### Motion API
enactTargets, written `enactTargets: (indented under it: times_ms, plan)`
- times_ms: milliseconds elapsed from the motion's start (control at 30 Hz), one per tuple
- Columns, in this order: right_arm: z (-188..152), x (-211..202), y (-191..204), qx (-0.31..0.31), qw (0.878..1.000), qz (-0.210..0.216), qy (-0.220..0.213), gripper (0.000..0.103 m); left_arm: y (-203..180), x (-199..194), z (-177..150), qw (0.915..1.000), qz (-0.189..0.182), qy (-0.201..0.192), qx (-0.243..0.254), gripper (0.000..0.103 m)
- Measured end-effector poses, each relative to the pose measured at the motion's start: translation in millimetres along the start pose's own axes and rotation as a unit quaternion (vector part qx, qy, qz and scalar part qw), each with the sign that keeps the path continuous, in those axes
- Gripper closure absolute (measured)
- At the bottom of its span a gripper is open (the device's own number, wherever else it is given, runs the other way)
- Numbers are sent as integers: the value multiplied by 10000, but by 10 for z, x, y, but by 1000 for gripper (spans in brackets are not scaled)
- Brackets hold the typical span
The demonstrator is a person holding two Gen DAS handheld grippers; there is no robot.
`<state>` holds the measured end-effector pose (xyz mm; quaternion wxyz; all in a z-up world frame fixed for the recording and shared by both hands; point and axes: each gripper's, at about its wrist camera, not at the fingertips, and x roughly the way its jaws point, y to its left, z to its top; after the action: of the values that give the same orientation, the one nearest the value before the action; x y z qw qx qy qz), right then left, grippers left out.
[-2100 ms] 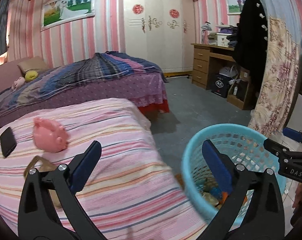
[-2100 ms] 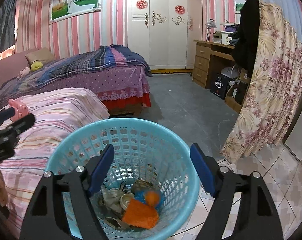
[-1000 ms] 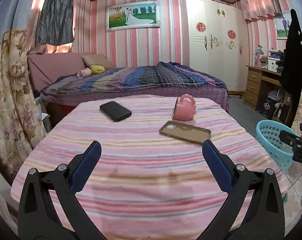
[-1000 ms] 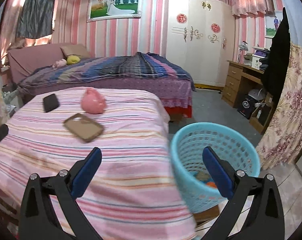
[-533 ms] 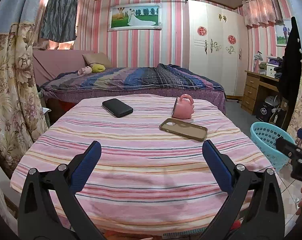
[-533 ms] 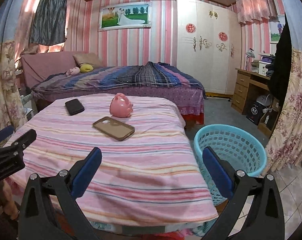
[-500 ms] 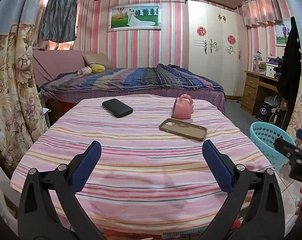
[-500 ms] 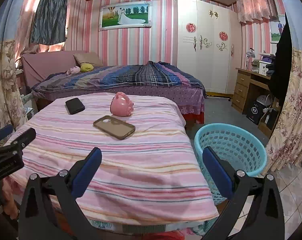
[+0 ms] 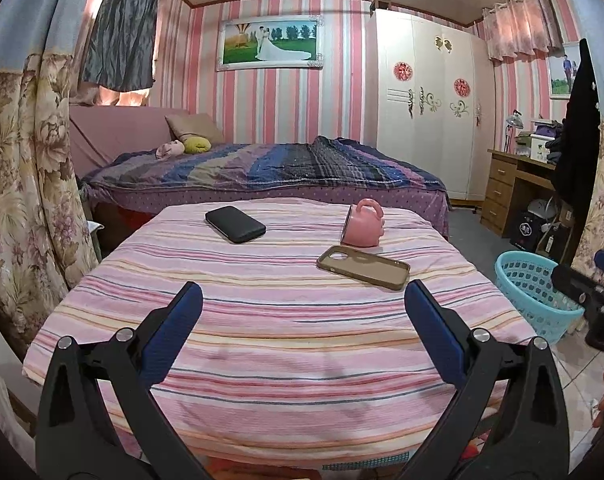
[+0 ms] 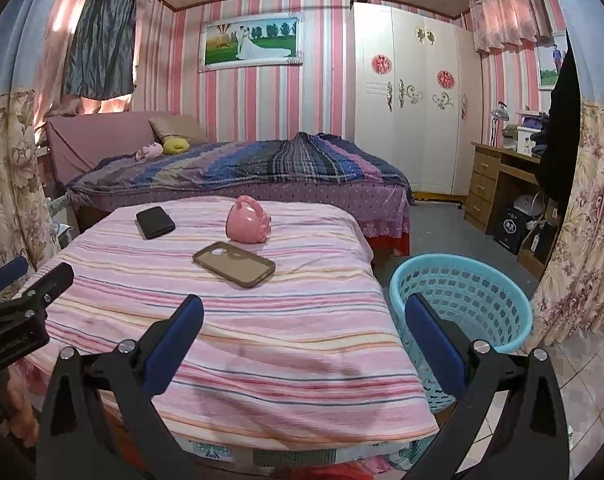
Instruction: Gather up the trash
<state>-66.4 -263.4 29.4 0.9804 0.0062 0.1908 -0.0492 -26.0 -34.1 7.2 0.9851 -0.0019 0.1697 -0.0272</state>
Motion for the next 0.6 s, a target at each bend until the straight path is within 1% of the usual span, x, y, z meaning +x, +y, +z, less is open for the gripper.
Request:
enactTargets:
  times_ms: [167,367,600]
  plan:
    - [31,-24,3,-25,9999,29,-122,5,-20,-14,8,10000,-32,-18,-23,5]
    - [50,-50,9,-15,9998,18,-172,5,7,-37,35,9999,2,-98,-33,5]
    - [67,-92,12,-35,9997,-11,-239,5,5,-45,52,9999,-23,-99,-56,5]
